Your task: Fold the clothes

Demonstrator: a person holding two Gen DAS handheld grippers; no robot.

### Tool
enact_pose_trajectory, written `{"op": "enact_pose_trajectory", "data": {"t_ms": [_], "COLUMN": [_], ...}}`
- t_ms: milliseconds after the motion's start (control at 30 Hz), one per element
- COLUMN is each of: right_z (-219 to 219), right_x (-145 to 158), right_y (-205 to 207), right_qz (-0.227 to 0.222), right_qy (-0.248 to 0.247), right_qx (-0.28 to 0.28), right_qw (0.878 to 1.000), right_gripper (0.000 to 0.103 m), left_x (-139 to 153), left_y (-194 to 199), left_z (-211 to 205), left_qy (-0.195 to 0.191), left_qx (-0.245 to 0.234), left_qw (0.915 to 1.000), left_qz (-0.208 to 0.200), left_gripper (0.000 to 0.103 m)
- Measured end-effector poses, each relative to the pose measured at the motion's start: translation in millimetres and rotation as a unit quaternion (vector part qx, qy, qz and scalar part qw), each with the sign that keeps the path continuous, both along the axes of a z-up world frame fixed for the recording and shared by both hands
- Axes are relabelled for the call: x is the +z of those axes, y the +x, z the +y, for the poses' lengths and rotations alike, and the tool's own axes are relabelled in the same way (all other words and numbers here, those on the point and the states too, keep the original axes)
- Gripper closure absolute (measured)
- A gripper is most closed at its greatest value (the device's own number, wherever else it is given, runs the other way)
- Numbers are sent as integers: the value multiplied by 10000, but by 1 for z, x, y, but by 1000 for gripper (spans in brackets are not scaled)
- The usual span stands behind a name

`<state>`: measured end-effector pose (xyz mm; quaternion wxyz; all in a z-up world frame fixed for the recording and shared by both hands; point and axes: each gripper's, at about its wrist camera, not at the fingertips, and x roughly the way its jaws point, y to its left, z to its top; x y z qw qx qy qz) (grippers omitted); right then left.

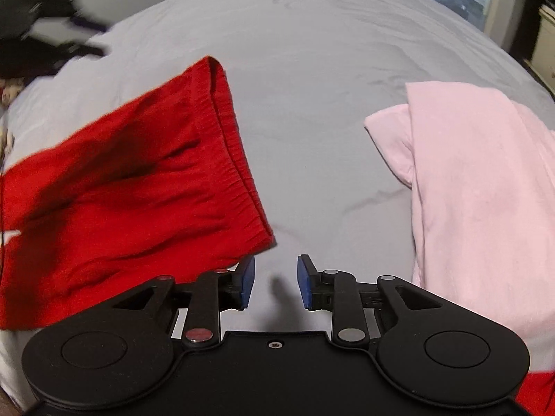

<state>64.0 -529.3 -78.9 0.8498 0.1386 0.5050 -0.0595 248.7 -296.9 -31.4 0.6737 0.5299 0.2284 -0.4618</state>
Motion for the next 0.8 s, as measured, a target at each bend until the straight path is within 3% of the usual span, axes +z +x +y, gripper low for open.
{"op": "enact_pose_trajectory", "data": {"t_ms": [100, 200, 400, 567, 800], "right_z": [9, 19, 42, 53, 51], "right_x": [4, 18, 27, 16, 2], "right_y": [11, 25, 88, 158, 230], "right_qz": [-108, -285, -775, -814, -428], "right_qy": [91, 38, -195, -568, -761], "right_qx": [-23, 107, 1076, 1779, 1735], "right_qw": [9999, 9995, 9910, 9790, 9809], "right_gripper": [77, 77, 77, 77, 77], "left_x": [12, 1, -30, -48, -64], "left_y": [9, 6, 10, 22, 44], "left_z": [38, 79, 140, 179, 220], "left_qy": [50, 356, 556, 372, -64], "left_qx": [611, 852, 1239, 1588, 2017], "left_qw": [9977, 9952, 9893, 9847, 9757], "left_qz": [273, 330, 525, 610, 851], "left_gripper": [69, 69, 69, 69, 69]}}
